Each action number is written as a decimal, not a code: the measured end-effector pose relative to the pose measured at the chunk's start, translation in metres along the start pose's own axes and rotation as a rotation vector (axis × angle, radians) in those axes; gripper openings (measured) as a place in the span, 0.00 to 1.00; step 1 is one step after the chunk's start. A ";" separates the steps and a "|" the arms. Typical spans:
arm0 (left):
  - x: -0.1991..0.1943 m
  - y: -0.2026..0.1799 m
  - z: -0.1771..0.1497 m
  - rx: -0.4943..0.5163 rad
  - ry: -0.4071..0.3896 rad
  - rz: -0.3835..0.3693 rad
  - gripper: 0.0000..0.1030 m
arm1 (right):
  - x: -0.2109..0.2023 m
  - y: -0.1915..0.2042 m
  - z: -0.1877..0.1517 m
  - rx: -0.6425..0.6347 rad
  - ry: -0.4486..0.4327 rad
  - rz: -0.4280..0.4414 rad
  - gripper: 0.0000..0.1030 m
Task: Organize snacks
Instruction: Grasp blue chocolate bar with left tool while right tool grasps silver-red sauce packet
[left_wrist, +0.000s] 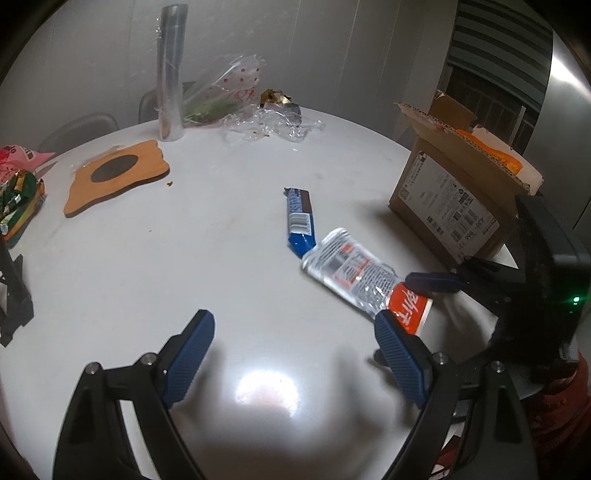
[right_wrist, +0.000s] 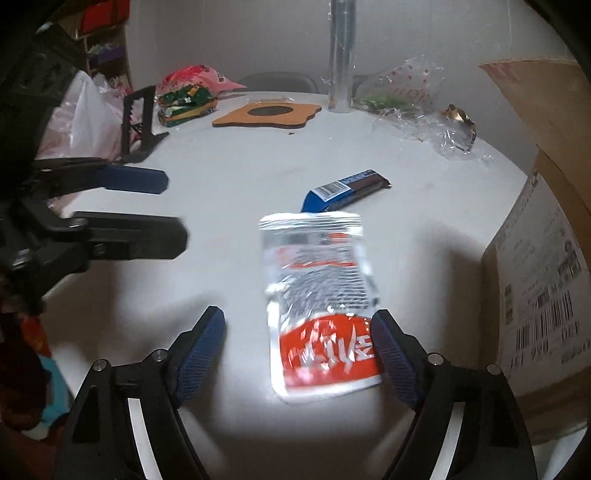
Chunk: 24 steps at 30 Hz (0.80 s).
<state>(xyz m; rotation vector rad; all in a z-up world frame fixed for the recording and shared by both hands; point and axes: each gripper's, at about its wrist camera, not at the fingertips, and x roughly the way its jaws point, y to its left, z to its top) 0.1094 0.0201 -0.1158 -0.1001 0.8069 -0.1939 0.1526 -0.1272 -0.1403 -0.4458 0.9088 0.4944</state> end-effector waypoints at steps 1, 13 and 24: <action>0.000 0.000 0.000 0.000 0.001 -0.002 0.84 | -0.002 0.000 -0.001 0.007 -0.002 0.012 0.77; 0.006 0.003 0.007 -0.019 0.008 -0.005 0.84 | 0.005 -0.002 0.006 0.046 -0.013 -0.091 0.67; 0.031 -0.001 0.028 -0.011 0.044 0.015 0.78 | 0.001 -0.006 0.003 0.127 -0.045 -0.250 0.61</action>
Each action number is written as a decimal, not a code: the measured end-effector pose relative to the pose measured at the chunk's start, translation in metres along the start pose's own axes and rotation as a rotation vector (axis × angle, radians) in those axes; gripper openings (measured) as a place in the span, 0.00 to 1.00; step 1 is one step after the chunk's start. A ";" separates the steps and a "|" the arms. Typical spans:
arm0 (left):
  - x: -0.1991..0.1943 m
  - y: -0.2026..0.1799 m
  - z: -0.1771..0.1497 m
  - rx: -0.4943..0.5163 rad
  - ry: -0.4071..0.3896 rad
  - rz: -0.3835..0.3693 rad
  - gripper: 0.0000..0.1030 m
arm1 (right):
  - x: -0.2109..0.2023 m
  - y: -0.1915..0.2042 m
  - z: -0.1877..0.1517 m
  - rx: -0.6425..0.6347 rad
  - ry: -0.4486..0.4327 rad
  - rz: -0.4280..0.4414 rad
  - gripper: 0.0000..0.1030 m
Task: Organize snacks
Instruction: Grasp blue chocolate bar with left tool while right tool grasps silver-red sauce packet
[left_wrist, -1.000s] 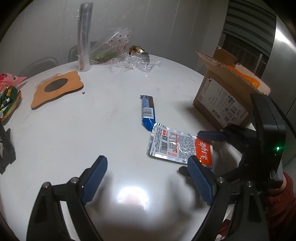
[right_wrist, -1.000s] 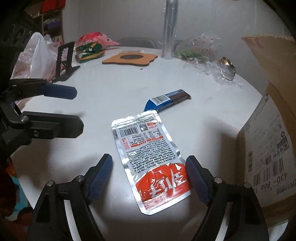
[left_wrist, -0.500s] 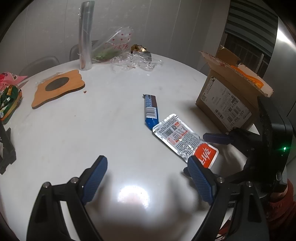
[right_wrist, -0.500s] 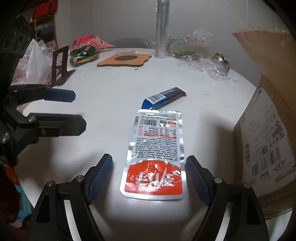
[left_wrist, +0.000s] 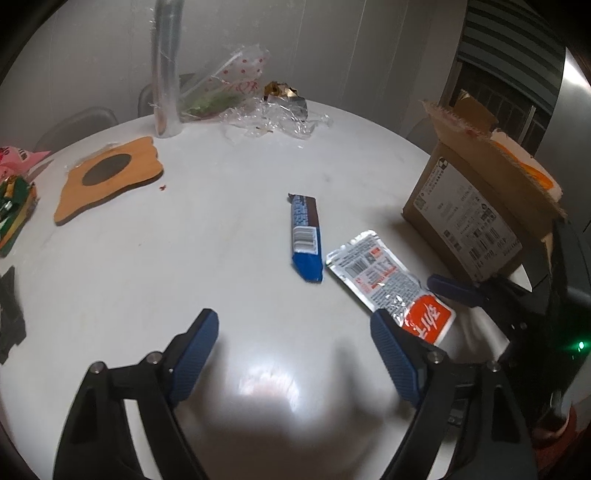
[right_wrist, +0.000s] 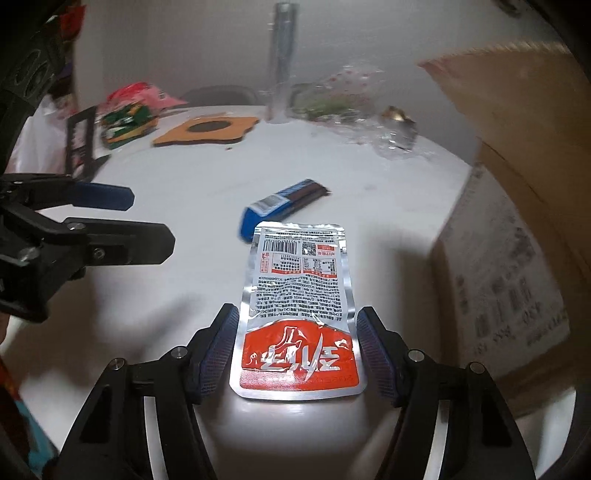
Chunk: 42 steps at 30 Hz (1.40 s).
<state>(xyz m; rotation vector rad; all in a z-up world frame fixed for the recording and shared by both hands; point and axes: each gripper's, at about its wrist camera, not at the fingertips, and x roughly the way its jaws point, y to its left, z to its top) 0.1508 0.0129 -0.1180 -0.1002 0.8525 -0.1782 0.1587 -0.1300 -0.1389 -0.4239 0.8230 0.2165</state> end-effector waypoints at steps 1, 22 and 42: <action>0.004 -0.001 0.004 0.005 0.006 0.001 0.75 | 0.000 -0.002 0.000 0.014 0.002 -0.012 0.61; 0.065 -0.009 0.039 0.059 0.096 0.005 0.20 | 0.018 -0.012 0.018 0.056 0.029 -0.010 0.62; 0.024 0.009 -0.012 0.010 0.059 0.061 0.37 | -0.004 -0.010 -0.005 0.067 -0.007 0.017 0.62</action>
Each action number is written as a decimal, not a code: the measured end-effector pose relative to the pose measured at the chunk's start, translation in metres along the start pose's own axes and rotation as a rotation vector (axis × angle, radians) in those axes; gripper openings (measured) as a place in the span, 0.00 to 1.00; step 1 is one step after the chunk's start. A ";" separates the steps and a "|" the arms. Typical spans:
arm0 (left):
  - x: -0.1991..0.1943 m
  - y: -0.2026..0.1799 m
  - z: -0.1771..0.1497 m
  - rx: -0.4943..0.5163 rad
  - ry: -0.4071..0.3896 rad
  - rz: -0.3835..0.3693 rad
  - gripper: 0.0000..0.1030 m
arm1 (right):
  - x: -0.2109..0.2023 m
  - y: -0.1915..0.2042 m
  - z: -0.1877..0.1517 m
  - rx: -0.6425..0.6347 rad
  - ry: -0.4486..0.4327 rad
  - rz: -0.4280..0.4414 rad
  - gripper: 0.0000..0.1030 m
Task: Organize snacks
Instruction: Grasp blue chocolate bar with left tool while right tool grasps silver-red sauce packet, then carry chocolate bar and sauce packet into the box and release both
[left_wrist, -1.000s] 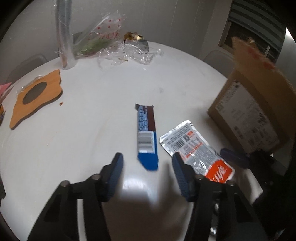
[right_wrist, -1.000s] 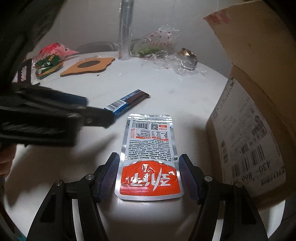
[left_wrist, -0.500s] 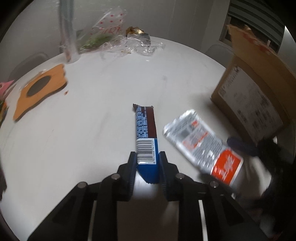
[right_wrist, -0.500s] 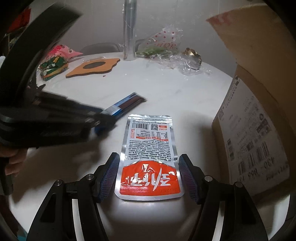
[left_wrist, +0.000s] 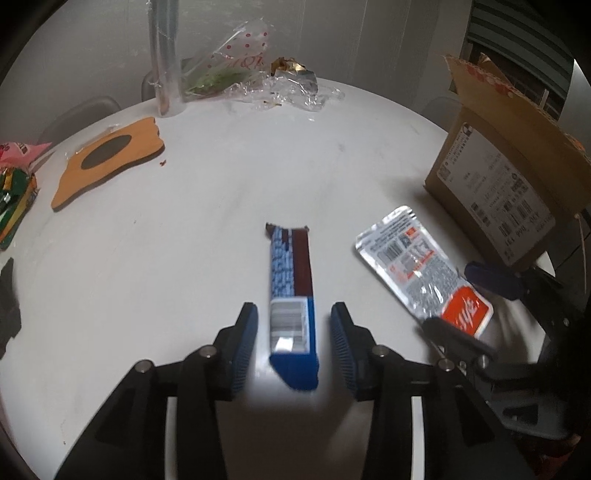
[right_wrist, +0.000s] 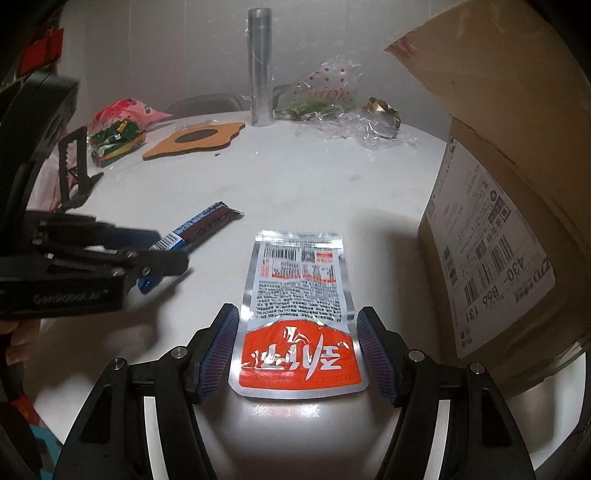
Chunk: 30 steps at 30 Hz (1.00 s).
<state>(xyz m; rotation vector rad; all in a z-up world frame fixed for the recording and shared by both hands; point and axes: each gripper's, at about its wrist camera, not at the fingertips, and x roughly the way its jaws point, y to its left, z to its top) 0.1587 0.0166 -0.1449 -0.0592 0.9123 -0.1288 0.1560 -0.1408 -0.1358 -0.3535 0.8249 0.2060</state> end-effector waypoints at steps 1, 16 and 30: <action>0.001 0.000 0.001 -0.001 -0.001 0.002 0.36 | 0.001 0.000 0.000 -0.003 0.002 -0.002 0.62; -0.017 0.007 -0.002 0.019 -0.060 0.049 0.16 | -0.010 0.011 0.005 -0.044 -0.041 0.019 0.59; -0.143 0.031 0.013 -0.017 -0.334 0.117 0.16 | -0.126 0.043 0.057 -0.169 -0.334 0.170 0.59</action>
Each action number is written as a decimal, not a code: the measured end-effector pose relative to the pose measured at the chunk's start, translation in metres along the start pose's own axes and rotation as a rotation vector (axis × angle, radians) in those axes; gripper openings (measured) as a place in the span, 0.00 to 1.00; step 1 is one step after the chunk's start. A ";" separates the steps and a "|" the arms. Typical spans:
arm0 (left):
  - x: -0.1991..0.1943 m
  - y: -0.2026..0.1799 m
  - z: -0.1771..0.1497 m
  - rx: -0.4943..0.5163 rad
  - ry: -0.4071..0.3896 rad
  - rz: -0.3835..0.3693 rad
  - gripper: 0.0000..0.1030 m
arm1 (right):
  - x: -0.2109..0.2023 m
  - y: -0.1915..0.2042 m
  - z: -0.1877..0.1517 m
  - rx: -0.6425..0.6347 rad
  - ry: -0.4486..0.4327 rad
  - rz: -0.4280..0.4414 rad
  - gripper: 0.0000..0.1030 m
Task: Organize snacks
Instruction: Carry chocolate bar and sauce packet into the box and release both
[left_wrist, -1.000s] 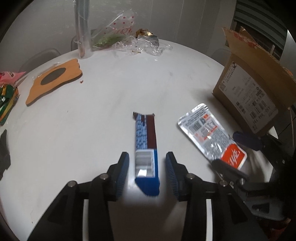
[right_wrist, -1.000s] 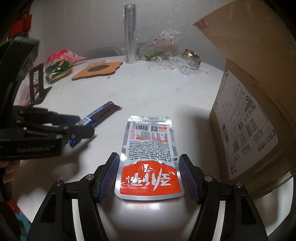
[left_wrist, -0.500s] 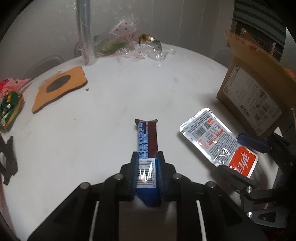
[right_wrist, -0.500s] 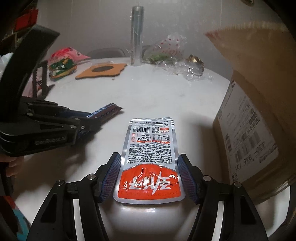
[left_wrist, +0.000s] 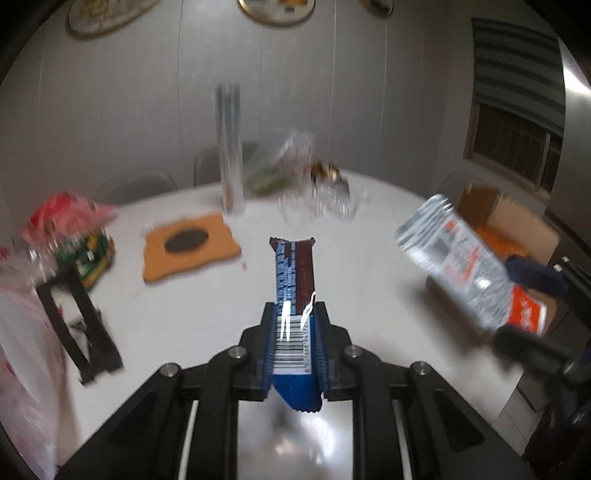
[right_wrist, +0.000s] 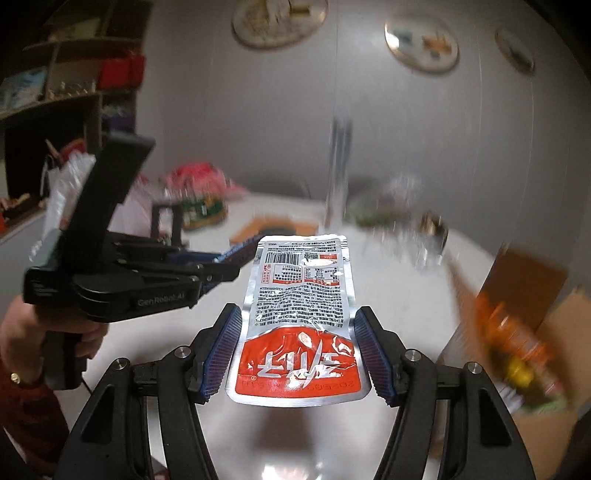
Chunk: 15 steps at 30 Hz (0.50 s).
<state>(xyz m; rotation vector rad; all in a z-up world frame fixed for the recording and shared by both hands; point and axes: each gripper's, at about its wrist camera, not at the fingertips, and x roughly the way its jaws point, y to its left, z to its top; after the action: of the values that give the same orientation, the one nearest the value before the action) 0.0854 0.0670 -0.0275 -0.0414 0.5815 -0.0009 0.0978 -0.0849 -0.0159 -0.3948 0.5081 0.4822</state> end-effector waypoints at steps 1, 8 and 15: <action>-0.008 -0.004 0.009 0.011 -0.025 0.001 0.16 | -0.009 -0.002 0.005 -0.003 -0.025 -0.012 0.59; -0.030 -0.062 0.067 0.121 -0.121 -0.102 0.16 | -0.061 -0.067 0.025 0.054 -0.121 -0.135 0.59; -0.006 -0.153 0.103 0.240 -0.099 -0.284 0.16 | -0.076 -0.137 0.006 0.130 -0.058 -0.228 0.59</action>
<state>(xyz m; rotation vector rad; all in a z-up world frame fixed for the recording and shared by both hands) 0.1387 -0.0823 0.0674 0.1086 0.4690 -0.3424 0.1138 -0.2191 0.0631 -0.3089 0.4297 0.2379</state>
